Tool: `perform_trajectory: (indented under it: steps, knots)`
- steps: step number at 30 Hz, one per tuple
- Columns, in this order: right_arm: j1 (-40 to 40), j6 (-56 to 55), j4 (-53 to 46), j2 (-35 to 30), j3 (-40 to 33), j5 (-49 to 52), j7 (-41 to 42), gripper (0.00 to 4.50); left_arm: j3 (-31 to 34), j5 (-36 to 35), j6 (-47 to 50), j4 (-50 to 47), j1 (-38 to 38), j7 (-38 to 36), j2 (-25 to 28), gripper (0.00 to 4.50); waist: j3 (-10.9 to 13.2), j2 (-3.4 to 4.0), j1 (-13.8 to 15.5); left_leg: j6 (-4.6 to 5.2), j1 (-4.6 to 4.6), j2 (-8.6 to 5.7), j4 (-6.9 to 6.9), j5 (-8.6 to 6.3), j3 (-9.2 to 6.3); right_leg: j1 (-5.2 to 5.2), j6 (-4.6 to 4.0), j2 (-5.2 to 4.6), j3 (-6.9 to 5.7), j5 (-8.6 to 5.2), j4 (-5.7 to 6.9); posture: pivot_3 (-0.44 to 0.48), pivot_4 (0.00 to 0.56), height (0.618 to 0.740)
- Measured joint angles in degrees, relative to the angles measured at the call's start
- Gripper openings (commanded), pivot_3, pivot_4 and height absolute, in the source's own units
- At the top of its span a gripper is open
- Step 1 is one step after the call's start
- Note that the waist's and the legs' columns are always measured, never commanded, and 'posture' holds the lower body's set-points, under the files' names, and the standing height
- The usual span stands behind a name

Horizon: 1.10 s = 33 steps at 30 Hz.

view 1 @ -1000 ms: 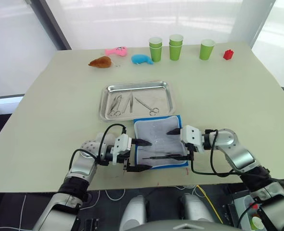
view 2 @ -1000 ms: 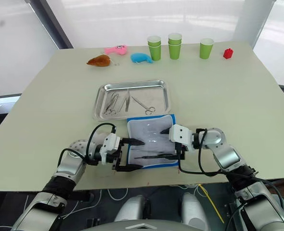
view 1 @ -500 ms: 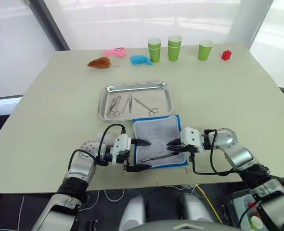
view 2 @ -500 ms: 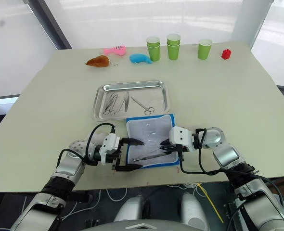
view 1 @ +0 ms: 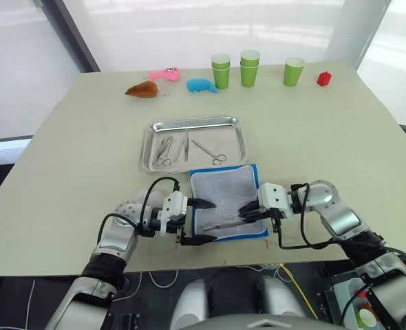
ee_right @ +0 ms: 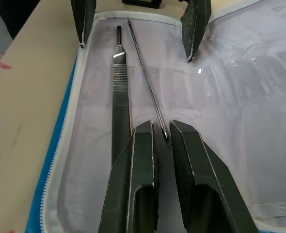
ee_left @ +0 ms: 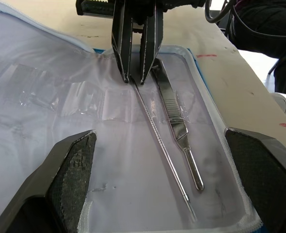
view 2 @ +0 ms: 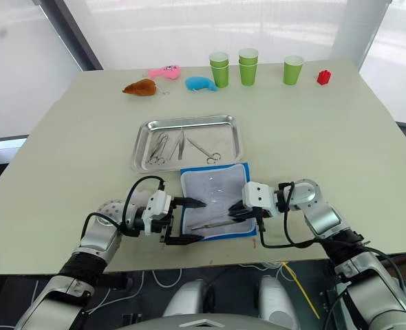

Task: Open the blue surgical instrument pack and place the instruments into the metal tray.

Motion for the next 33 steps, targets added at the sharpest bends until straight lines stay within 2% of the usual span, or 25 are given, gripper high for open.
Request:
perform_trajectory:
  steps: [30, 32, 33]
  knots:
    - [-2.1, -0.9, 4.5, 1.9, 1.1, -0.3, 0.6, 0.56, 0.0, 0.0, 1.0, -0.9, 0.6, 0.7, 0.5, 4.50, -0.4, -0.23, -0.6, 0.00, 0.09, 0.02, 0.00, 0.00, 0.02, 0.02, 0.00, 0.00, 0.03, 0.00, 0.03, 0.000, 0.150, 0.740]
    - [-2.1, -1.5, 4.5, 1.9, 1.1, -0.5, 0.3, 0.56, 0.0, 0.0, 1.0, -0.9, 0.7, 0.8, 0.6, 4.50, -0.4, -0.27, -0.7, 0.00, 0.24, 0.02, 0.00, 0.00, 0.02, 0.15, -0.01, 0.00, 0.03, 0.00, 0.02, 0.000, 0.150, 0.740]
    - [-2.1, -1.8, 4.8, 2.0, 1.5, -1.0, -0.1, 0.56, 0.0, 0.0, 1.4, -0.9, 0.8, 0.9, 0.6, 4.50, -0.3, -0.51, -0.9, -0.01, 0.84, 0.03, -0.22, -0.01, 0.02, 0.62, -0.06, -0.06, 0.05, -0.05, -0.12, 0.000, 0.150, 0.740]
